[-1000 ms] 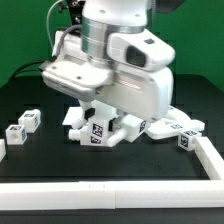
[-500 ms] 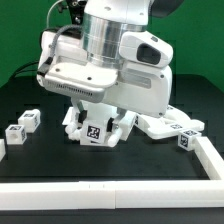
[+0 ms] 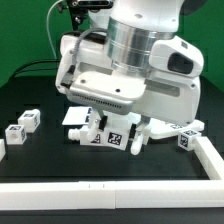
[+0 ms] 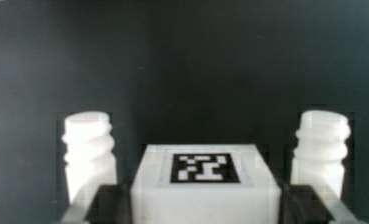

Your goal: Assemble chair

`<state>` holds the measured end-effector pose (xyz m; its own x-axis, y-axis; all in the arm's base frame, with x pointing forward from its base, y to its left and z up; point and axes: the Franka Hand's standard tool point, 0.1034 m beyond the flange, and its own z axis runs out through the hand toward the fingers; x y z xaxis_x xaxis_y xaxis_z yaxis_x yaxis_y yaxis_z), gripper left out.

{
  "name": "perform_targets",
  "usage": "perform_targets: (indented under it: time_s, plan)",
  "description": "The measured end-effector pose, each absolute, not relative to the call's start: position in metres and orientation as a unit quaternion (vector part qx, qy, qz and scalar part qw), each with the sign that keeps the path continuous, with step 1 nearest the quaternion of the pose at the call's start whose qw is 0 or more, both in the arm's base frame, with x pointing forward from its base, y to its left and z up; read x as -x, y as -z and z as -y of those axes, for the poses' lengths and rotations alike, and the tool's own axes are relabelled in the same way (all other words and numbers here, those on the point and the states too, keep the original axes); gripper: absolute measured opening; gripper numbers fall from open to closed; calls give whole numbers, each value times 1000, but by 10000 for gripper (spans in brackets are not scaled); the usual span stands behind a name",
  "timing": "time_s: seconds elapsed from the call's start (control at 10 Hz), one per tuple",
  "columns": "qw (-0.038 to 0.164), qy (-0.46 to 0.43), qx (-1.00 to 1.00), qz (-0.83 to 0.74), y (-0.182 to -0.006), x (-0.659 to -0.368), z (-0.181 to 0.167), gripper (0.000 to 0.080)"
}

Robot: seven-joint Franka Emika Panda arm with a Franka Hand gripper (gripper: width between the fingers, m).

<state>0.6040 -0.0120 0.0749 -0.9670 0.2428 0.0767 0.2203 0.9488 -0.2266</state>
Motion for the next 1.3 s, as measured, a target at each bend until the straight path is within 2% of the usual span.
perform_targets:
  time_s: [0.3, 0.6, 0.7, 0.9, 1.0, 1.1, 1.2, 1.3]
  plan:
    - [57, -110, 141, 982, -68, -601, 7, 370]
    - [86, -106, 144, 980, -35, -606, -28, 370]
    - [90, -105, 147, 979, -29, -604, -30, 370]
    - [95, -105, 155, 978, -27, -596, -16, 370]
    - [94, -105, 158, 977, -26, -597, -15, 475]
    - [94, -105, 159, 977, -27, -598, -15, 475]
    - [93, -105, 160, 977, -27, -598, -14, 590]
    - [93, -105, 162, 977, -28, -598, -13, 631]
